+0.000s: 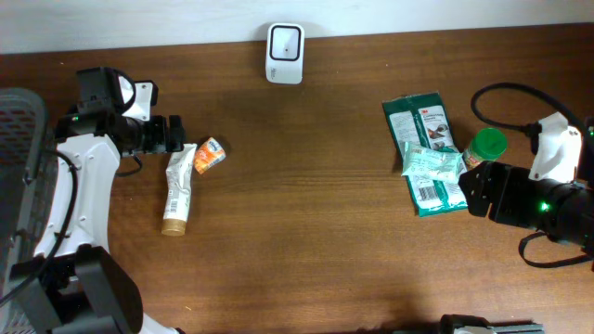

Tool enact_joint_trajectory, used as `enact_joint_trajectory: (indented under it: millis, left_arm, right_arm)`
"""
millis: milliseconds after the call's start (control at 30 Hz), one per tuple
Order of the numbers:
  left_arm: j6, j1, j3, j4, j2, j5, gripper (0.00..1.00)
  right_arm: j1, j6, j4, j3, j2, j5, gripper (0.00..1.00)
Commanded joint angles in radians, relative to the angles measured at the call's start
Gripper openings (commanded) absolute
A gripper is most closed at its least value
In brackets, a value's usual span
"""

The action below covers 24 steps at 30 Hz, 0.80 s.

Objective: Scan the item barcode

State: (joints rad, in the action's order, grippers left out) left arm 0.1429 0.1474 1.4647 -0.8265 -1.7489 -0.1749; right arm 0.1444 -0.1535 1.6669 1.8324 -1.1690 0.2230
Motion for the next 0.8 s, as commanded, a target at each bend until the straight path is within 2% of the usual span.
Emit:
enact_joint_trajectory:
  millis: [0,200,367,567,767]
  left_arm:
    - [0.020,0.004,0.011,0.002,0.002,0.000,0.99]
    - [0.020,0.004,0.011,0.002,0.002,0.000,0.99]
    - [0.020,0.004,0.011,0.002,0.002,0.000,0.99]
    - [0.020,0.004,0.011,0.002,0.002,0.000,0.99]
    - [0.020,0.004,0.011,0.002,0.002,0.000,0.99]
  right_arm:
    - [0.000,0.008,-0.009,0.008,-0.019,-0.010,0.81]
    - [0.000,0.008,-0.012,0.008,-0.057,-0.051,0.81]
    - [0.000,0.008,-0.071,0.008,-0.093,-0.012,0.81]
    - [-0.002,0.046,-0.079,0.008,-0.288,0.017,0.80]
    - [-0.122,0.050,-0.171,0.007,-0.332,0.010,0.80]
